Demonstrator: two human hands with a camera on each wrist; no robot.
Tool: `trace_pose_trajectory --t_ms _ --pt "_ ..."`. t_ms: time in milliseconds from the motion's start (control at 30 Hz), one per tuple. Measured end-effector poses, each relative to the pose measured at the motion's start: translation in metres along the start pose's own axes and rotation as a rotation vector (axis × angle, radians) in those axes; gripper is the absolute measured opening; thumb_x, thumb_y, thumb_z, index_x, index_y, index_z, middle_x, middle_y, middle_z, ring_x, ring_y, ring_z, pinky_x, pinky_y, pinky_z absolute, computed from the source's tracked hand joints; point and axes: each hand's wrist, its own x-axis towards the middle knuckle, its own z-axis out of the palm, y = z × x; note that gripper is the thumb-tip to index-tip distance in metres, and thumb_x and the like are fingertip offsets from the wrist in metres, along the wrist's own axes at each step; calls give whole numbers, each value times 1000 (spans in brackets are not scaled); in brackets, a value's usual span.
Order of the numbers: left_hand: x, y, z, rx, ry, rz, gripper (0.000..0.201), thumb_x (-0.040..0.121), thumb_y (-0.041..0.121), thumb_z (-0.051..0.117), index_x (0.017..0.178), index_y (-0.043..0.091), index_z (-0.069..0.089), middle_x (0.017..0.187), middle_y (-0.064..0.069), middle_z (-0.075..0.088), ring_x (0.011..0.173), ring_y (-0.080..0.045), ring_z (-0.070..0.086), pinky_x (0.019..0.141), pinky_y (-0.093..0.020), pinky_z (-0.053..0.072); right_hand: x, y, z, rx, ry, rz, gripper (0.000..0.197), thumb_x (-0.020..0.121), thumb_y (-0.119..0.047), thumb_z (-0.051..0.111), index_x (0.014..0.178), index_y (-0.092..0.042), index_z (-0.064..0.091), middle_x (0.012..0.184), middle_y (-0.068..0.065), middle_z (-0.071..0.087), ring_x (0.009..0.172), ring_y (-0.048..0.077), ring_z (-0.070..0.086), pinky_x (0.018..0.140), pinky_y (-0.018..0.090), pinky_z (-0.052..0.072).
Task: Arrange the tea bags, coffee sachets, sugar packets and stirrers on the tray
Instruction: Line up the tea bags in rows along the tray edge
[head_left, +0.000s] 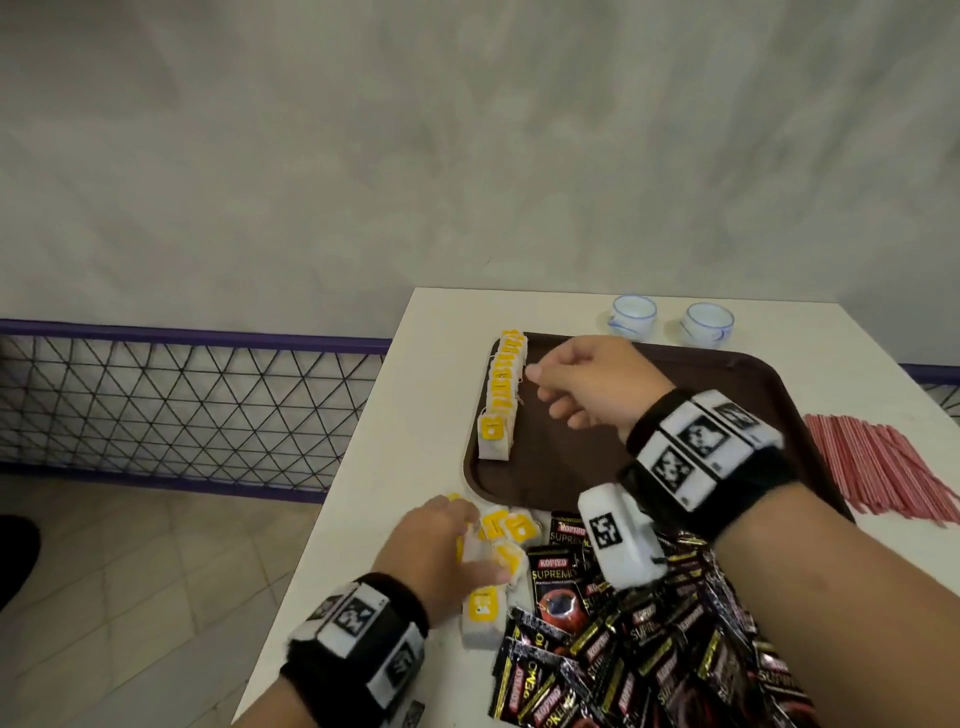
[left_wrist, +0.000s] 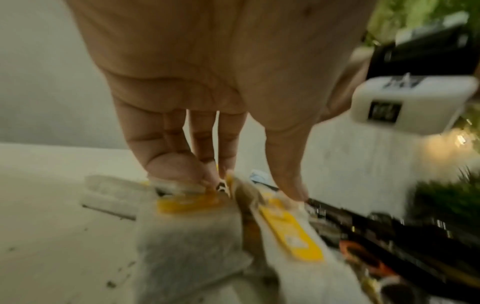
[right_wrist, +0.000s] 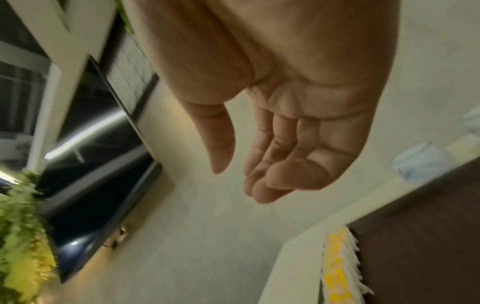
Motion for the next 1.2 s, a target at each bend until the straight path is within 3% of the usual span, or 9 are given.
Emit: trace_pose_trajectory --t_ms 233,333,433,533,667,767,933,1067,1200 --pt "-2 9 11 164 -66 12 32 82 30 64 114 25 59 120 0 53 113 -19 50 93 -28 38 -87 34 -31 180 -51 -51 9 84 -20 70 88 -12 68 77 6 70 64 15 61 56 26 47" --pt "-11 7 1 -26 14 -15 21 80 22 69 101 23 65 116 1 59 106 -17 54 88 -24 39 -117 52 -41 249 -48 -46 10 83 -20 69 89 -11 69 80 9 70 68 18 62 60 29 48" --pt "-27 5 -17 -355 147 -19 16 73 13 76 74 22 63 91 0 64 73 -15 59 74 -32 54 -139 71 -43 282 -46 -3 19 76 -25 71 89 -11 69 81 10 71 70 19 62 61 29 49" --pt "-48 11 -33 -657 169 -25 11 77 7 74 76 11 64 75 0 61 52 -12 61 56 -29 55 -152 83 -34 235 -67 27 11 82 -21 70 90 -13 70 83 8 72 71 19 64 66 32 50" --pt "-66 31 -45 -978 117 24 8 80 3 69 80 2 61 64 1 62 53 -11 58 52 -25 52 -161 83 -9 185 -178 26 12 85 -21 69 96 -15 67 86 8 73 70 16 64 63 28 50" --pt "-77 46 -51 -1107 55 49 9 81 4 68 84 0 61 69 -9 62 51 -14 57 50 -22 50 -164 77 7 280 -242 22 20 87 -20 67 105 -14 61 87 7 71 70 19 62 58 29 49" --pt "-90 61 -54 -1208 -32 85 20 74 12 71 87 0 62 70 -12 61 49 -15 53 48 -23 48 -170 72 13 429 -221 -78 52 77 -30 75 123 -32 53 113 -2 65 86 24 67 70 38 57" --pt "-95 65 -51 -1152 -19 118 17 79 6 71 91 -3 63 69 -8 62 47 -14 53 46 -21 47 -175 65 12 341 -210 -209 26 86 -26 68 113 -29 65 108 1 67 87 24 69 68 38 56" --pt "-98 67 -51 -1122 -18 116 14 80 0 66 94 -3 64 65 -3 64 44 -13 52 47 -21 47 -174 62 12 262 -109 -249 9 90 -12 63 91 -16 71 79 4 69 66 22 61 55 31 50"
